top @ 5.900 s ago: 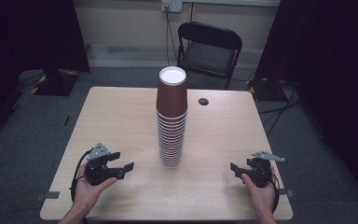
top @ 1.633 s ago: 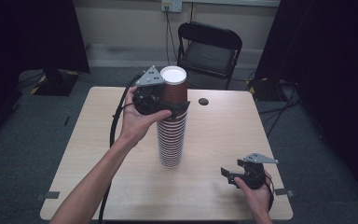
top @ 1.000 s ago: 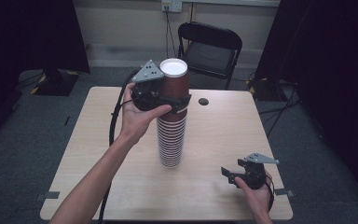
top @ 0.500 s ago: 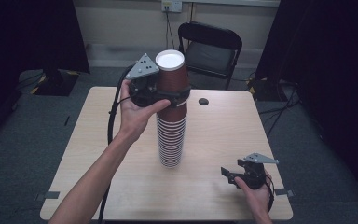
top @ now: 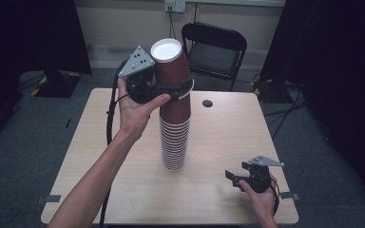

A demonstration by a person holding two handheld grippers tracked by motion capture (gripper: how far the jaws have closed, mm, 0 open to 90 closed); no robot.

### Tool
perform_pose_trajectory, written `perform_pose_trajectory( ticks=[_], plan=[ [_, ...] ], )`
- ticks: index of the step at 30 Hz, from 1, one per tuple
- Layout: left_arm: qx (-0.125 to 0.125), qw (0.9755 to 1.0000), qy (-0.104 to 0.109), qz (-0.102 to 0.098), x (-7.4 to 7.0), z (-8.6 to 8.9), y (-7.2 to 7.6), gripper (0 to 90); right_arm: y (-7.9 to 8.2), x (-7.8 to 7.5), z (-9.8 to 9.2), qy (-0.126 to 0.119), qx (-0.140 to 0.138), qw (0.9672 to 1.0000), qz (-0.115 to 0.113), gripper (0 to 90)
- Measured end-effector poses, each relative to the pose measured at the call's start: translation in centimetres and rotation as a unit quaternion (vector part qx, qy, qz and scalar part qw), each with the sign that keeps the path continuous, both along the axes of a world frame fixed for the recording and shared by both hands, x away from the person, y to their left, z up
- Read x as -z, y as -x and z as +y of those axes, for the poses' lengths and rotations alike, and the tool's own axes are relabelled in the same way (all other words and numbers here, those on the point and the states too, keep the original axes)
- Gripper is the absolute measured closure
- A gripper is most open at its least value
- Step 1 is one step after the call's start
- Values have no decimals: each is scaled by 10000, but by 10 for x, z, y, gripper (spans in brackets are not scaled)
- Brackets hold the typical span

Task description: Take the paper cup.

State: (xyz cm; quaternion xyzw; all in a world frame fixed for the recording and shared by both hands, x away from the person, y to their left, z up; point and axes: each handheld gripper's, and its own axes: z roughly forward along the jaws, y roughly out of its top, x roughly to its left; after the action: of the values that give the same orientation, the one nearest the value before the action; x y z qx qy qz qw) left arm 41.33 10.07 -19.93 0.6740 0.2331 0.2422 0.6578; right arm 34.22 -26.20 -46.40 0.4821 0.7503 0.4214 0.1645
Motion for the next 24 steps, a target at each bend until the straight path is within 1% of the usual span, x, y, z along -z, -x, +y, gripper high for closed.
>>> perform_pose_trajectory(
  ticks=[2, 4, 6, 13, 15, 18, 22, 24],
  plan=[
    [-19, 10000, 19, -37, -2, 2, 1, 135, 0, 0, 0, 1, 4, 10000, -4, 165],
    [-19, 9999, 91, -58, -4, 4, 2, 135, 0, 0, 0, -3, 8, 10000, -10, 165],
    [-27, 9999, 80, -98, -4, 5, 3, 135, 0, 0, 0, -2, 7, 10000, -9, 165],
    [-61, 9995, 199, -220, -7, 10, 7, 134, 0, 0, 0, 1, 9, 10000, -14, 165],
    [-57, 9995, 196, -233, -8, 11, 8, 134, 0, 0, 0, -1, 3, 10000, -15, 165],
    [-85, 9998, 101, -179, -8, 14, 11, 134, 0, 0, 0, -4, 0, 10000, -12, 165],
    [-86, 9997, 154, -161, -10, 20, 14, 134, 0, -1, 0, -2, 6, 10000, -13, 165],
    [-114, 9998, 124, -121, -11, 24, 16, 134, 0, 0, 0, -1, -2, 10000, -11, 165]
  ],
)
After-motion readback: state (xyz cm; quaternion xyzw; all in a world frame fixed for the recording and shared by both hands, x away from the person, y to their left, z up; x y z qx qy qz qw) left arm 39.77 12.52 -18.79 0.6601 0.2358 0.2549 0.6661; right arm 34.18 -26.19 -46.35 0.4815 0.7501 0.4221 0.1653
